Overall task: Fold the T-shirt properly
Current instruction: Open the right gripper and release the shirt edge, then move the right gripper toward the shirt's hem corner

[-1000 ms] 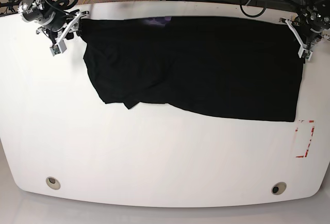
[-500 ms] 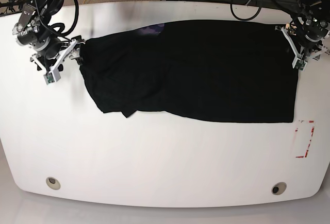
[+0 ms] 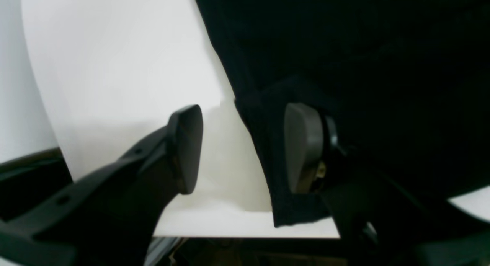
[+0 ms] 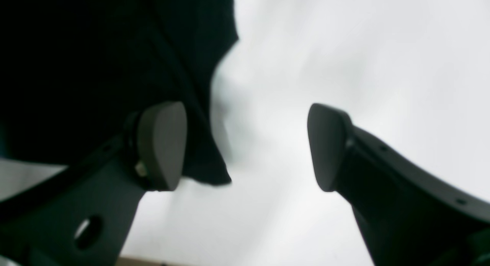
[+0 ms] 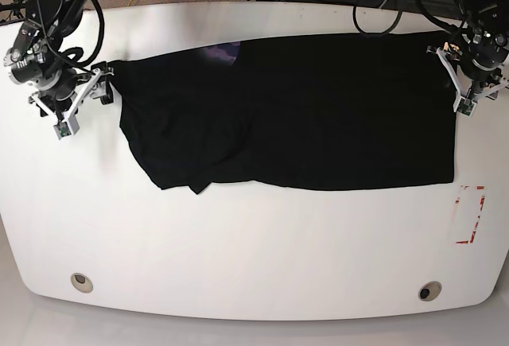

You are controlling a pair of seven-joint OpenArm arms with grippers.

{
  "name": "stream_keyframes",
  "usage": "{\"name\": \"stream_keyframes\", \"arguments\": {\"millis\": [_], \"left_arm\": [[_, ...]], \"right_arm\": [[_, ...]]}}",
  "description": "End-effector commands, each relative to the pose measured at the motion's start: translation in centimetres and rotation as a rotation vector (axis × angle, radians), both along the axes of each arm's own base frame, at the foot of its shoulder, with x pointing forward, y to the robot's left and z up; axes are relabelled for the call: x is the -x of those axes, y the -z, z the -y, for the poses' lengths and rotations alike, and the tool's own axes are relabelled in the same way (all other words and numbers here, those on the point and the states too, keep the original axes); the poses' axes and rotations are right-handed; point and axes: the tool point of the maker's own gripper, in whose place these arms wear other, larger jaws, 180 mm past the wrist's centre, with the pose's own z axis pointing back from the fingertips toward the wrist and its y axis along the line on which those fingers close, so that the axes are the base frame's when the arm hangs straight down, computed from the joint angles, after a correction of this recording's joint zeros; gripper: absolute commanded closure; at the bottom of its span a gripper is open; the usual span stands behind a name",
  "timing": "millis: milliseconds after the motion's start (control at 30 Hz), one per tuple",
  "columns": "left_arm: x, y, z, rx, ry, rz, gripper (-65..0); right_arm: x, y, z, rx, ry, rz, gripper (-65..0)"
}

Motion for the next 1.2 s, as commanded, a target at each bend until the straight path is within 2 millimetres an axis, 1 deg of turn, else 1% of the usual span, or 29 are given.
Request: {"name": "stream_keyframes", "arguments": {"millis": [0,100,200,300,400,433,467,533,600,667,700,733,833,867,933,1000,1033,1067,1167], "left_arm": [[-0.8,-1.1,-0.3,-0.016,0.008,0.037,-31.8],[-1.1,-1.2,-0.2,-0.014,0.009,0.046,-31.8],[-0.8,-0.2,0.5,0.027,-0.014,0.037,-31.8],[-2.0,-0.4,0.7,0.045,-0.024,0.066,-31.8],[-1.9,0.2,0.6,0.058,-0.033,0.053,-31.8],[-1.9,0.3,0.6,0.059,-0.034,0.051,-31.8],[-1.9,0.3,0.7,0.06,-0.033,0.049,-31.8],[-1.9,0.3,0.7,0.061,-0.033,0.051,-31.8],[-1.8,0.5,0.7,0.064,-0.035,0.046,-31.8],[-1.8,0.5,0.7,0.064,-0.035,0.046,-31.8],[-1.8,0.4,0.7,0.063,-0.035,0.046,-31.8],[-1.8,0.4,0.6,0.061,-0.035,0.047,-31.8],[-1.8,0.4,0.6,0.061,-0.036,0.046,-31.8],[-1.8,0.4,0.5,0.059,-0.037,0.047,-31.8],[-1.8,0.4,0.5,0.06,-0.037,0.047,-31.8],[-1.7,0.3,0.2,0.057,-0.045,0.049,-31.7],[-1.5,0.1,-0.3,0.054,-0.061,0.054,-31.7],[-1.4,0.0,-0.7,0.052,-0.076,0.058,-31.7],[-1.2,-0.1,-1.0,0.049,-0.087,0.061,-31.7]], "right_arm": [[0.0,-1.6,0.5,0.047,-0.023,0.037,-46.8],[0.1,-1.5,0.0,0.035,-0.022,0.041,-46.8],[-1.1,-2.0,-0.2,0.02,-0.015,0.072,-46.8],[-3.1,-1.9,-0.8,-0.034,0.004,0.1,-46.8],[-5.3,-1.4,-0.8,-0.104,0.032,0.107,-46.8],[-5.9,-1.2,-0.8,-0.125,0.04,0.106,-46.8],[-7.0,-0.8,-0.7,-0.161,0.053,0.102,-46.8],[-8.3,-0.5,-0.7,-0.204,0.066,0.101,-46.8],[-10.5,-0.4,-0.8,-0.273,0.084,0.128,-46.8],[-11.9,-0.1,-1.6,-0.313,0.072,0.13,-46.8],[-13.1,-0.1,-2.4,-0.33,0.046,0.129,-46.6],[-14.0,-0.2,-2.8,-0.331,0.023,0.13,-46.6],[-15.9,-0.1,-4.3,-0.356,-0.023,0.144,-46.6],[-16.7,-0.1,-5.1,-0.373,-0.039,0.154,-46.6],[-17.8,0.4,-6.5,-0.403,-0.062,0.157,-46.6],[-18.6,0.6,-7.1,-0.422,-0.068,0.156,-46.6],[-19.0,1.2,-7.4,-0.434,-0.066,0.15,-46.6],[-19.4,1.6,-7.5,-0.431,-0.065,0.146,-46.6],[-20.3,2.3,-8.0,-0.409,-0.073,0.142,-46.6]]}}
